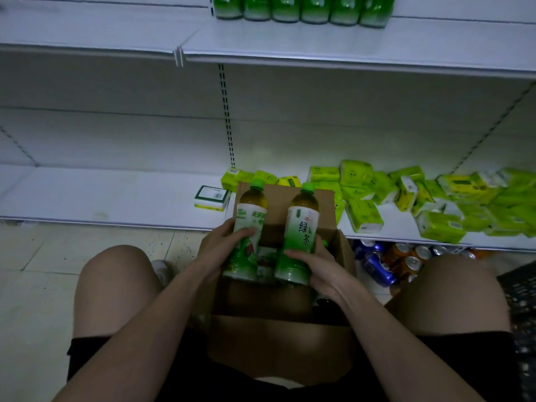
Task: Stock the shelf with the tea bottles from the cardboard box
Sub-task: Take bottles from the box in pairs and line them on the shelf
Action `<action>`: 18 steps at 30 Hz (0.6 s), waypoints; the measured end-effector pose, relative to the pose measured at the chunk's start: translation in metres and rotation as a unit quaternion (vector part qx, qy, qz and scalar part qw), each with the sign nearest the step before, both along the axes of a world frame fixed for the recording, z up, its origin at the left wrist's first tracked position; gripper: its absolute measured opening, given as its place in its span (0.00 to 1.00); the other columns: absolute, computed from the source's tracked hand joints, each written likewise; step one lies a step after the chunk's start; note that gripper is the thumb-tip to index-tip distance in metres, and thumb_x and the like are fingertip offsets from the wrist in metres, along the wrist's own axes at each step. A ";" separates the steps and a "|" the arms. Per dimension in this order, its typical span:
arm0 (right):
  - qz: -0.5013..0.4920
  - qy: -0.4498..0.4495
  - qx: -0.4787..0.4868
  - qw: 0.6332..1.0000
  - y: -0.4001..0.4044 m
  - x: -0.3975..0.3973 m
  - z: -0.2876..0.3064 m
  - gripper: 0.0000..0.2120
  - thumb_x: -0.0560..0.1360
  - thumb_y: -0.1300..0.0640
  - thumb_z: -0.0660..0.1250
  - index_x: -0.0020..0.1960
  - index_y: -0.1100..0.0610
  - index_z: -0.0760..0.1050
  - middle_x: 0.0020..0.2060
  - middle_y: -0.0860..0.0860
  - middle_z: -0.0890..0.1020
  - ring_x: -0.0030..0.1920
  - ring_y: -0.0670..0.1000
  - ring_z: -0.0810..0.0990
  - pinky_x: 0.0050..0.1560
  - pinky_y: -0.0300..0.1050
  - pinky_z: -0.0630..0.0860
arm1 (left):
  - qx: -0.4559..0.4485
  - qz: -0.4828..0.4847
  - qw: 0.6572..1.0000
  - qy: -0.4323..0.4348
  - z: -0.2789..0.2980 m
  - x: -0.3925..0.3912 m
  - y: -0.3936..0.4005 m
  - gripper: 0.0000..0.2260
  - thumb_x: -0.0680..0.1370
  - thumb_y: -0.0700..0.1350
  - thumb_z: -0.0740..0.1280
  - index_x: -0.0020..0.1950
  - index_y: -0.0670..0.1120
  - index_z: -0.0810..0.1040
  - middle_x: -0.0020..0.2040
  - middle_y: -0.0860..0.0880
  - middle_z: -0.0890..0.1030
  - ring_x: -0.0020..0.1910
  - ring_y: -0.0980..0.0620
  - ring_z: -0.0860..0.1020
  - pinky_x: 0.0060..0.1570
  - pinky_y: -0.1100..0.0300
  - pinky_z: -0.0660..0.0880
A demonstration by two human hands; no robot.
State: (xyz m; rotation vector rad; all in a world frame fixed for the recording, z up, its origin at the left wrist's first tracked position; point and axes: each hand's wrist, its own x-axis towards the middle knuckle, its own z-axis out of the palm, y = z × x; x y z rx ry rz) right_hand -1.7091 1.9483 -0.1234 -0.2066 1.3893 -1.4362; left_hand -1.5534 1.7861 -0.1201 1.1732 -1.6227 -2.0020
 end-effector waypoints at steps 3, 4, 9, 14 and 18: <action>-0.023 0.019 -0.011 0.999 0.001 0.002 -0.002 0.31 0.65 0.65 0.77 0.62 0.49 0.68 0.53 0.54 0.83 0.54 0.56 0.83 0.53 0.61 0.80 | 0.034 -0.014 0.999 0.017 0.002 -0.003 0.004 0.22 0.62 0.58 0.77 0.54 0.57 0.81 0.53 0.44 0.85 0.52 0.41 0.83 0.56 0.38 0.77; -0.029 0.023 -0.013 0.999 0.001 0.002 -0.003 0.30 0.65 0.65 0.77 0.61 0.49 0.69 0.53 0.54 0.83 0.53 0.56 0.84 0.52 0.60 0.81 | 0.056 -0.013 0.998 0.016 0.003 -0.004 0.005 0.25 0.61 0.60 0.77 0.56 0.55 0.81 0.54 0.43 0.84 0.52 0.40 0.83 0.55 0.38 0.77; -0.047 0.042 -0.032 0.997 0.000 0.005 0.004 0.31 0.67 0.65 0.76 0.64 0.51 0.67 0.56 0.56 0.82 0.54 0.56 0.83 0.51 0.58 0.82 | 0.124 -0.034 0.991 0.041 0.006 -0.008 0.010 0.40 0.58 0.69 0.76 0.63 0.48 0.78 0.55 0.40 0.84 0.53 0.39 0.83 0.46 0.45 0.81; -0.080 0.036 -0.071 0.994 -0.003 0.006 0.036 0.24 0.67 0.43 0.72 0.62 0.39 0.72 0.56 0.49 0.83 0.56 0.54 0.83 0.55 0.61 0.79 | 0.063 -0.045 0.996 0.036 0.018 -0.007 0.007 0.42 0.57 0.72 0.74 0.64 0.50 0.77 0.56 0.41 0.84 0.54 0.39 0.82 0.56 0.39 0.77; -0.054 0.098 -0.113 0.987 -0.012 -0.007 0.084 0.19 0.63 0.34 0.67 0.53 0.30 0.68 0.37 0.31 0.84 0.37 0.35 0.84 0.31 0.36 0.80 | 0.036 -0.084 0.989 0.117 0.065 -0.012 -0.009 0.33 0.66 0.63 0.73 0.66 0.50 0.72 0.49 0.44 0.85 0.44 0.44 0.85 0.40 0.50 0.81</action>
